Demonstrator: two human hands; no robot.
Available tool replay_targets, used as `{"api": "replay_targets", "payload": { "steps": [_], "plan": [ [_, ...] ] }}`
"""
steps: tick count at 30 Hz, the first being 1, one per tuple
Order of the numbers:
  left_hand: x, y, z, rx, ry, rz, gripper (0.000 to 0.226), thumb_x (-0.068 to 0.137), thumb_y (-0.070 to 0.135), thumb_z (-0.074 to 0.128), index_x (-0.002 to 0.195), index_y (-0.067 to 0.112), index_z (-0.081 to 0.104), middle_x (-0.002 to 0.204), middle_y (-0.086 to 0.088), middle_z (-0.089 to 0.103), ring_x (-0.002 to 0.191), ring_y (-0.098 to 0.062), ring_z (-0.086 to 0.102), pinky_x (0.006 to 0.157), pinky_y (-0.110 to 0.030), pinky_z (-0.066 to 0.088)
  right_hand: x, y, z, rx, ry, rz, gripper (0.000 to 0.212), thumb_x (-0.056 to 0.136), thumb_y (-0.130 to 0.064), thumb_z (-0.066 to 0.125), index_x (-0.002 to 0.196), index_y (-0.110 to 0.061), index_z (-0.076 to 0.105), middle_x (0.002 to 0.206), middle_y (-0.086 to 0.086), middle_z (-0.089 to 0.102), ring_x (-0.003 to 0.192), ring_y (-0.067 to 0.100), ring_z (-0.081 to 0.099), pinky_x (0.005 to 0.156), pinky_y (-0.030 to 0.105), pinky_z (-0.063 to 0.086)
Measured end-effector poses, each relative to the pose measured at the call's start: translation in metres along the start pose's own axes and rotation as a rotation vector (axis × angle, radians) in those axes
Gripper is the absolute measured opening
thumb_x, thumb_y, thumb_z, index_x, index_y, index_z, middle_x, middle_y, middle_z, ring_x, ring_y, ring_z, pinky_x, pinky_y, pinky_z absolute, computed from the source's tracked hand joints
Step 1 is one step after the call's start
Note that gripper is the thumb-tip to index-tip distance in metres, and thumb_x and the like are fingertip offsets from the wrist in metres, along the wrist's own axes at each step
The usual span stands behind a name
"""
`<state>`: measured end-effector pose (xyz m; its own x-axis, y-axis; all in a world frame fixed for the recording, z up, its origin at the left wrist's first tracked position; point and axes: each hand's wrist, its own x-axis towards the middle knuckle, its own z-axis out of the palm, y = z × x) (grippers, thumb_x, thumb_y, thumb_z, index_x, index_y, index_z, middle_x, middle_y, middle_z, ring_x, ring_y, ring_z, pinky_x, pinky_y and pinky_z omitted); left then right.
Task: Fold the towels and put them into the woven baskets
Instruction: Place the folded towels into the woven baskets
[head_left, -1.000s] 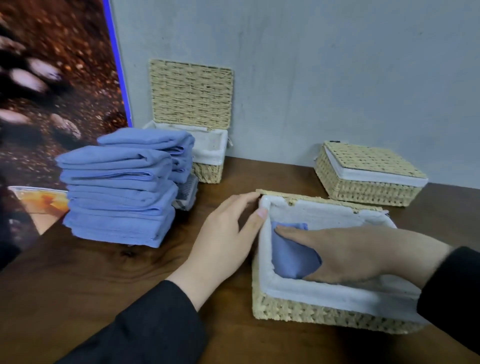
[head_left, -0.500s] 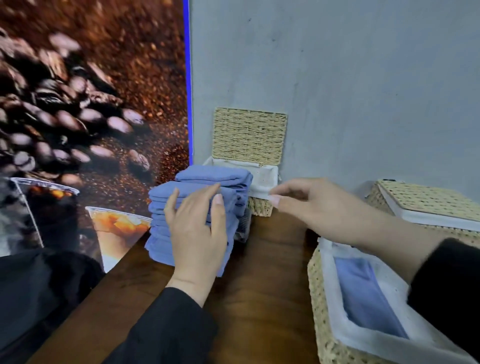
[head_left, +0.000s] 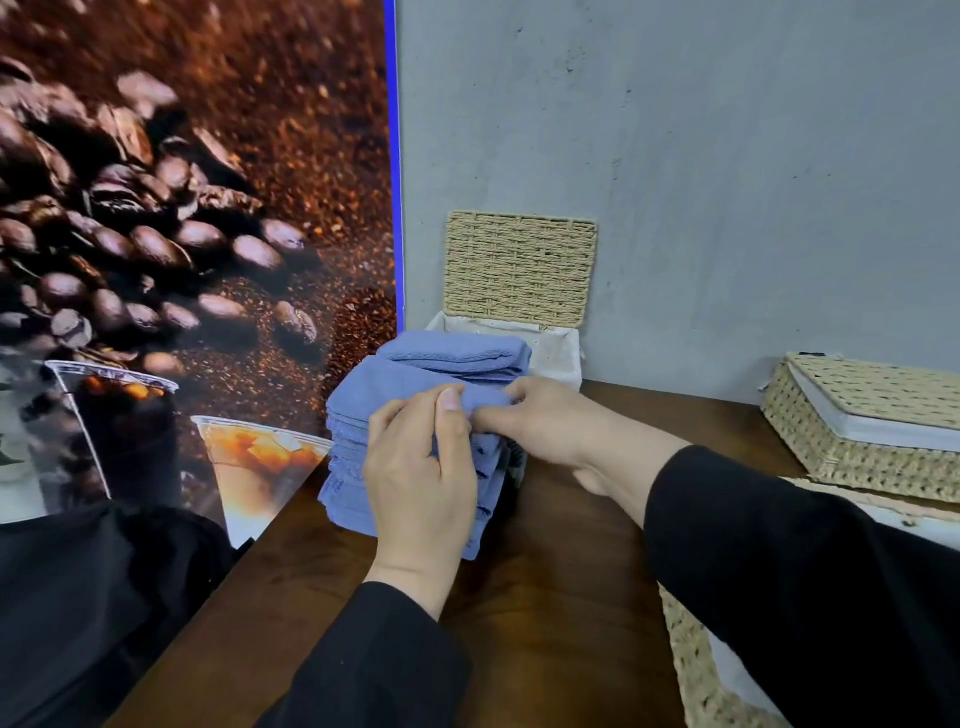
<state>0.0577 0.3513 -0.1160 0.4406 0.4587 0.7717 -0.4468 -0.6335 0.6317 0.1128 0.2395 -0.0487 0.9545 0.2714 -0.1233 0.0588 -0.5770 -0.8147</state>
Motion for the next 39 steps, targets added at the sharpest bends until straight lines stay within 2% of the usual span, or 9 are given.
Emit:
{"api": "replay_targets", "payload": {
  "steps": [5, 9, 13, 17, 22, 27, 31, 34, 39],
  "plan": [
    [0.002, 0.000, -0.001, -0.008, 0.049, 0.161, 0.032, 0.103, 0.022, 0.043, 0.094, 0.009, 0.070, 0.087, 0.002, 0.064, 0.088, -0.007, 0.051, 0.080, -0.043, 0.044, -0.009, -0.009, 0.005, 0.185, 0.162, -0.239, 0.028, 0.085, -0.027, 0.074, 0.099, -0.015, 0.054, 0.085, 0.004, 0.055, 0.071, 0.013, 0.051, 0.058, 0.027, 0.043],
    [0.002, 0.001, -0.004, 0.021, 0.076, 0.226, 0.028, 0.101, 0.025, 0.048, 0.104, 0.009, 0.071, 0.104, -0.005, 0.061, 0.100, -0.024, 0.056, 0.087, -0.051, 0.042, -0.016, -0.013, -0.025, 0.483, 0.336, -0.376, 0.025, 0.085, -0.020, 0.074, 0.103, -0.028, 0.059, 0.106, 0.016, 0.069, 0.083, 0.023, 0.064, 0.081, 0.054, 0.056],
    [0.005, 0.020, -0.005, -0.076, 0.017, 0.176, 0.038, 0.099, 0.034, 0.053, 0.127, 0.009, 0.060, 0.129, -0.005, 0.052, 0.124, -0.015, 0.047, 0.103, -0.054, 0.040, -0.047, -0.003, -0.084, 0.376, 0.223, -0.429, 0.026, 0.090, -0.009, 0.071, 0.109, -0.027, 0.066, 0.099, 0.004, 0.073, 0.088, 0.017, 0.066, 0.084, 0.040, 0.053],
    [-0.002, 0.052, -0.002, -0.255, -0.423, -0.085, 0.061, 0.093, 0.055, 0.061, 0.148, 0.032, 0.044, 0.147, 0.023, 0.045, 0.138, 0.004, 0.039, 0.113, -0.028, 0.036, -0.093, 0.015, -0.126, 0.194, -0.044, -0.378, 0.042, 0.092, 0.000, 0.067, 0.123, -0.027, 0.063, 0.092, -0.010, 0.072, 0.085, 0.006, 0.067, 0.075, 0.018, 0.053],
    [-0.028, 0.085, 0.011, -0.529, -0.798, -0.276, 0.058, 0.078, 0.047, 0.074, 0.133, 0.039, 0.056, 0.123, 0.026, 0.065, 0.113, 0.005, 0.062, 0.083, -0.012, 0.051, -0.126, 0.027, -0.145, 0.113, 0.110, -0.328, 0.040, 0.090, -0.007, 0.072, 0.122, -0.030, 0.063, 0.103, -0.004, 0.073, 0.093, 0.016, 0.071, 0.084, 0.032, 0.056],
    [-0.038, 0.126, 0.041, -0.785, -0.638, -0.456, 0.042, 0.082, 0.032, 0.075, 0.123, 0.030, 0.063, 0.113, 0.014, 0.073, 0.103, -0.006, 0.071, 0.080, -0.024, 0.058, -0.152, 0.052, -0.159, 0.496, 0.221, -0.107, 0.052, 0.090, -0.030, 0.076, 0.136, -0.021, 0.055, 0.119, 0.004, 0.073, 0.101, 0.022, 0.075, 0.088, 0.044, 0.060],
    [-0.051, 0.152, 0.057, -0.762, -0.756, -0.339, 0.040, 0.091, 0.039, 0.071, 0.128, 0.032, 0.060, 0.109, 0.017, 0.072, 0.101, 0.001, 0.069, 0.082, -0.017, 0.054, -0.179, 0.077, -0.170, 0.548, 0.210, -0.070, 0.033, 0.099, -0.025, 0.063, 0.130, -0.015, 0.062, 0.120, 0.003, 0.075, 0.109, 0.022, 0.073, 0.092, 0.040, 0.060],
    [-0.057, 0.131, 0.058, -0.613, -0.787, -0.184, 0.039, 0.098, 0.054, 0.049, 0.128, 0.032, 0.061, 0.099, 0.014, 0.074, 0.099, 0.003, 0.067, 0.084, -0.007, 0.044, -0.196, 0.088, -0.198, 0.430, 0.304, 0.006, 0.020, 0.099, -0.026, 0.062, 0.113, -0.015, 0.071, 0.105, 0.003, 0.078, 0.092, 0.015, 0.076, 0.070, 0.026, 0.060],
    [-0.072, 0.087, 0.070, -0.413, -0.836, -0.074, 0.041, 0.098, 0.052, 0.037, 0.097, 0.030, 0.072, 0.103, 0.023, 0.071, 0.111, 0.001, 0.063, 0.093, -0.014, 0.044, -0.204, 0.118, -0.212, 0.032, 0.196, 0.262, 0.016, 0.098, -0.030, 0.066, 0.105, -0.019, 0.075, 0.096, -0.004, 0.079, 0.080, 0.005, 0.075, 0.060, 0.016, 0.053]
  ]
}}
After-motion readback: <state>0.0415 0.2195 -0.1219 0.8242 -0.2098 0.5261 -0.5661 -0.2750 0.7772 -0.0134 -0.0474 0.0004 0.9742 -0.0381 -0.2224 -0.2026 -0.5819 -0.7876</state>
